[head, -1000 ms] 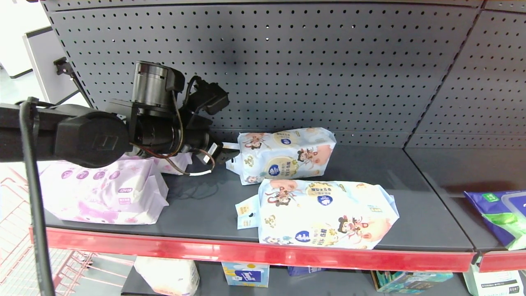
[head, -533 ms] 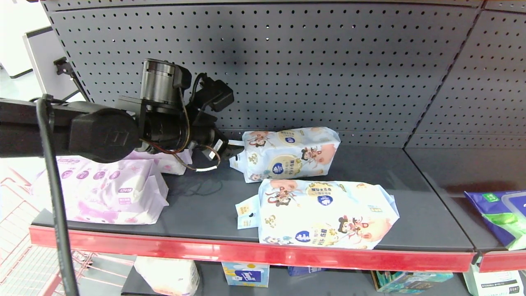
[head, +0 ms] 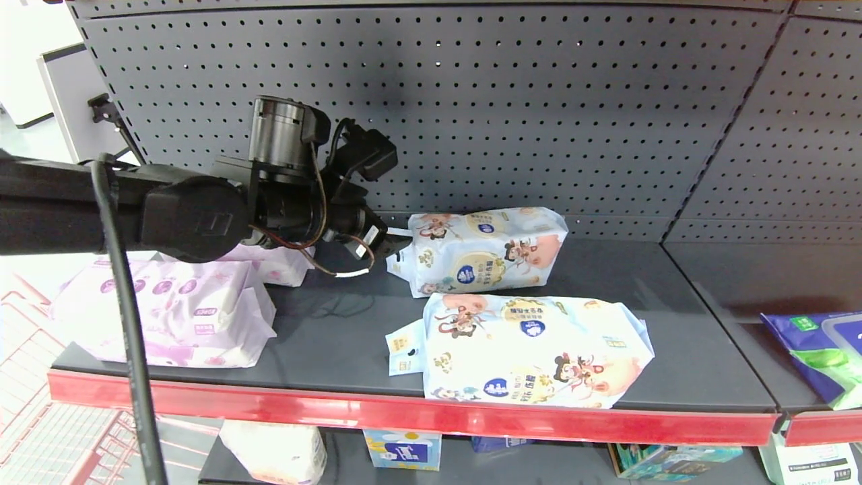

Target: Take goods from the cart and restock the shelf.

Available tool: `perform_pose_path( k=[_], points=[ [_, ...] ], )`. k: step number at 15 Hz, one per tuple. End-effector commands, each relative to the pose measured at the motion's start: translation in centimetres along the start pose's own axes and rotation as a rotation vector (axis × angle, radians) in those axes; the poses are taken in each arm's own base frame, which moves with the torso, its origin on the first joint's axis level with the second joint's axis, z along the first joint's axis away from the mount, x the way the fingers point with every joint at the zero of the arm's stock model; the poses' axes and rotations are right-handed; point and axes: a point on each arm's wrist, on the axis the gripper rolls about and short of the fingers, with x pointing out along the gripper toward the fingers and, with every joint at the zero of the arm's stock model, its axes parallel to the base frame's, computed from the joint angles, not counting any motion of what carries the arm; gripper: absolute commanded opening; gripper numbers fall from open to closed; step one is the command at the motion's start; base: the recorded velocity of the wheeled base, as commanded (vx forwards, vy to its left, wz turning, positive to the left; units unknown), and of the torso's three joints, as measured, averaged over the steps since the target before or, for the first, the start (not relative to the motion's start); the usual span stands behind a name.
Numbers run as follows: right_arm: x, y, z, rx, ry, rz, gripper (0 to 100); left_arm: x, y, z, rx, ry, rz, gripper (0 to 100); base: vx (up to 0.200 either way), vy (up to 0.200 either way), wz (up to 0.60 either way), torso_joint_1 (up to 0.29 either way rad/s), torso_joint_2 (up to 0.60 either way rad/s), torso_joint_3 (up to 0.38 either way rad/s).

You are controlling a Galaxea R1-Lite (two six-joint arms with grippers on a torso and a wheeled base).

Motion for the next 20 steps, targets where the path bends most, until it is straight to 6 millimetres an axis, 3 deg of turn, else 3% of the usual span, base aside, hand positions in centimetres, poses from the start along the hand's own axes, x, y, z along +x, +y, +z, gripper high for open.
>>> perform_pose_path(
  k=[1,14,17,20],
  points=[
    [0.0,0.0,0.0,0.0,-0.001,0.001,100,0.6,0.1,0.1,0.0,-0.004,0.0,100,0.0,0.0,0.0,0.0,0.0,0.0],
    [0.0,0.0,0.0,-0.001,0.001,0.001,100,2.3,0.0,0.4,0.008,-0.041,0.012,100,0.0,0.0,0.0,0.0,0.0,0.0],
    [0.0,0.0,0.0,0.0,0.001,0.003,100,0.3,1.0,1.1,0.002,-0.066,0.043,100,0.0,0.0,0.0,0.0,0.0,0.0],
    [0.0,0.0,0.0,0.0,0.001,0.001,100,-7.5,3.2,1.0,-0.025,-0.098,0.148,100,0.0,0.0,0.0,0.0,0.0,0.0]
  ],
)
